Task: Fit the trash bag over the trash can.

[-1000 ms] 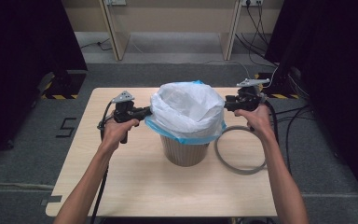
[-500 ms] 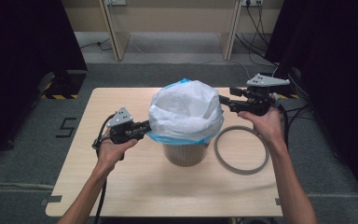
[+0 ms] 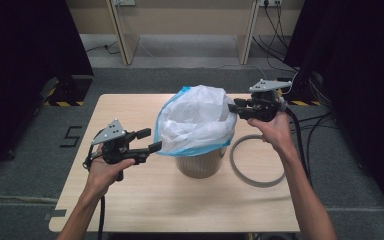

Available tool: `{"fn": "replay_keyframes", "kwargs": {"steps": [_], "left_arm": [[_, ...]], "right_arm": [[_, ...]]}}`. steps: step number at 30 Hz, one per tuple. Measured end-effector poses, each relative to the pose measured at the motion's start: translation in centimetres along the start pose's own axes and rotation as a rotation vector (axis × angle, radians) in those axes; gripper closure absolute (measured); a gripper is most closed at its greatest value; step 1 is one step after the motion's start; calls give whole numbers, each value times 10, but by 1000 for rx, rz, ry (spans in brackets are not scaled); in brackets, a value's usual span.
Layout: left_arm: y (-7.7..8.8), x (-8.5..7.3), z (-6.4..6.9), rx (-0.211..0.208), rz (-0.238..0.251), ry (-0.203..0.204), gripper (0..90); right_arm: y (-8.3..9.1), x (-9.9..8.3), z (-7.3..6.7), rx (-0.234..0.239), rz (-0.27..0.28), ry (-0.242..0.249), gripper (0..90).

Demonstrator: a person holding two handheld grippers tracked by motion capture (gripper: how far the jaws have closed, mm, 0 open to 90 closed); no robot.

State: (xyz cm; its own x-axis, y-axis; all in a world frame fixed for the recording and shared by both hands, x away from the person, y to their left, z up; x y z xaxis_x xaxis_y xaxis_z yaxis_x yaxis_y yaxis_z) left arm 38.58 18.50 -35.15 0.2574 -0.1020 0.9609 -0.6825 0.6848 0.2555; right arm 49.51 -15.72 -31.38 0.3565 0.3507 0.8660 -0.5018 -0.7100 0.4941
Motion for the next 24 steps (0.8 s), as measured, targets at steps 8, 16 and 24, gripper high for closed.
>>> {"fn": "replay_keyframes", "kwargs": {"steps": [8,16,24], "left_arm": [[-1,12,-14,43,14,24,305],[-4,14,-29,57,14,65,306],[-11,26,-39,80,29,88,304]], "right_arm": [[-22,17,20,-26,-31,41,609],[1,11,-9,-45,6,25,437],[6,-7,-21,-37,-47,47,508]]}}
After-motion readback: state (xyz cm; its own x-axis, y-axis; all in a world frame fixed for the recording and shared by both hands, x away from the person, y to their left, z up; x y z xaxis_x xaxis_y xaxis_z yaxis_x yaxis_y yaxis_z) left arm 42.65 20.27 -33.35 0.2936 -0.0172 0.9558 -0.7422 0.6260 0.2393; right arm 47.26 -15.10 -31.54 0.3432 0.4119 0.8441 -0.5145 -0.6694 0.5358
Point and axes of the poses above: each handheld gripper's, and its own axes: y roughly backward along the jaws, x roughly out of its top, z roughly to its right, the point moved 4 cm from there along -y, roughly forward along the jaws, and after that the axes turned 8 degrees about x, right-handed, at the moved point
